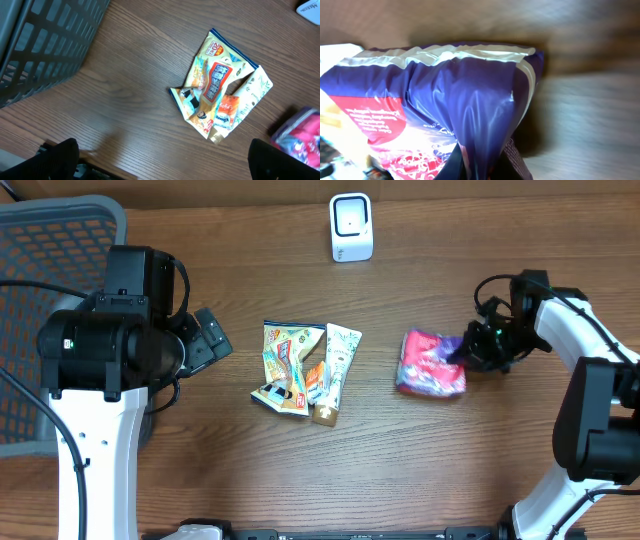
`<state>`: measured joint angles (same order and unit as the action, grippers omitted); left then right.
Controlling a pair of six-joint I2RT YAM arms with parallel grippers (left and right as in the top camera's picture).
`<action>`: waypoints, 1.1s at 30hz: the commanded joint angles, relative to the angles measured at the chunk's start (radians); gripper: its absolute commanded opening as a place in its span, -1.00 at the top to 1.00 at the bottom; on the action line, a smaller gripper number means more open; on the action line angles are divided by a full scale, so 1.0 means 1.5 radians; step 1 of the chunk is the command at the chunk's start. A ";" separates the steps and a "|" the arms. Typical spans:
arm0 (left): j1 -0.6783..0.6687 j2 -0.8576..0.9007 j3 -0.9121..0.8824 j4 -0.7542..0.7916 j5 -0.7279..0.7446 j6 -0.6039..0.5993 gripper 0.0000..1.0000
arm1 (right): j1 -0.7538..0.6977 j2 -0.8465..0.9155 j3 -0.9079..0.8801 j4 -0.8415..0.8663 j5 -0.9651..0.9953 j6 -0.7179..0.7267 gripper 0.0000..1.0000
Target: Scan the item barcode
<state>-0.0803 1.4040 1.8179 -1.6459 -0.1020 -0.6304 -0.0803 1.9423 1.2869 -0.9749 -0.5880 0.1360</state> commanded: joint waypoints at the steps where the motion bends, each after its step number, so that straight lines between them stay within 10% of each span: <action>1: 0.004 0.002 -0.003 0.001 -0.008 -0.014 -0.99 | 0.018 -0.003 -0.002 0.065 -0.159 0.089 0.93; 15: 0.004 0.002 -0.003 0.001 -0.008 -0.014 -0.99 | 0.143 -0.002 0.023 0.678 -0.088 0.689 0.93; 25: 0.004 0.002 -0.003 0.001 -0.008 -0.013 -0.99 | 0.237 0.054 0.285 0.494 0.274 0.602 0.92; 33: 0.004 0.002 -0.003 0.001 -0.008 -0.014 -0.99 | 0.255 0.117 0.321 0.593 0.357 0.590 0.92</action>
<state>-0.0803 1.4040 1.8179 -1.6459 -0.1020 -0.6304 0.2905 2.0670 1.7466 -0.1230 -0.1486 1.0412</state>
